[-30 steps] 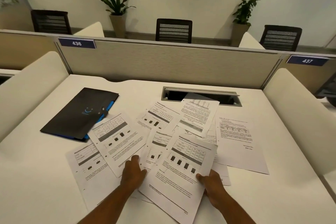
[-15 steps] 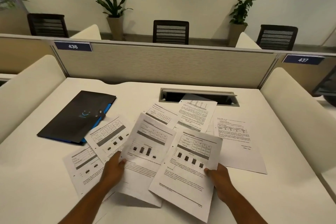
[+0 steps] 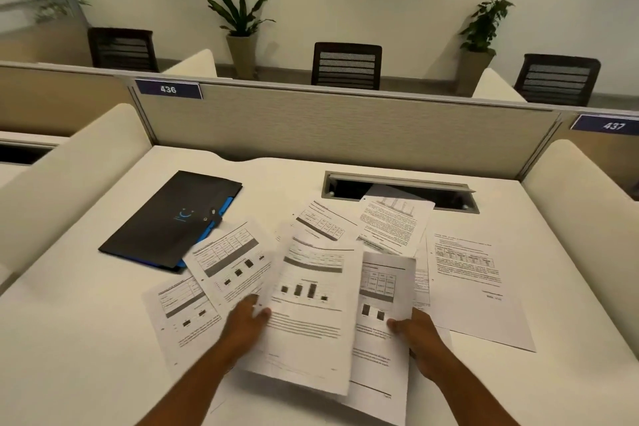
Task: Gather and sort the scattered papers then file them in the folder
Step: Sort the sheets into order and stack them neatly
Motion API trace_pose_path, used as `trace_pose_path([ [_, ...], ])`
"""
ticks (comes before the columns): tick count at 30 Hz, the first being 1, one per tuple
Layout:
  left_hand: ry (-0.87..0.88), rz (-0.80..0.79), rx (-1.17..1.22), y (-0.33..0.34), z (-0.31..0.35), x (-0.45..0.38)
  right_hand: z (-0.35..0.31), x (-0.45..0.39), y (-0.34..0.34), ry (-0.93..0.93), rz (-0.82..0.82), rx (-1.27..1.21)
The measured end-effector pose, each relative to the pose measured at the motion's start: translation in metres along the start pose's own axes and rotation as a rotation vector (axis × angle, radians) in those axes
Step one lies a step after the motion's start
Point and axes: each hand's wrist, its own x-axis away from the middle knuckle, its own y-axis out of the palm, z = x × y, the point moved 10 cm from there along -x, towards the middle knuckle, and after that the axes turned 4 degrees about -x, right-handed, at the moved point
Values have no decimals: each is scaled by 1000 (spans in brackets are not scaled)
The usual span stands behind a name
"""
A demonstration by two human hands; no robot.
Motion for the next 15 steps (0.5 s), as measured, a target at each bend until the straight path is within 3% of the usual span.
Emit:
trace_pose_path([
  [6,7,-90,-91,54,8,-4,5,1,20,35,-22,-98],
  [12,96,-109,-279,66,21,-22,-5,-1,27,-95,-51,-4],
  [13,98,-74,-293,60,24,-25,-3,-3,24,-95,-34,2],
  [15,69,143,-337,31,23,-33,-4,-8,20,-101,-10,16],
])
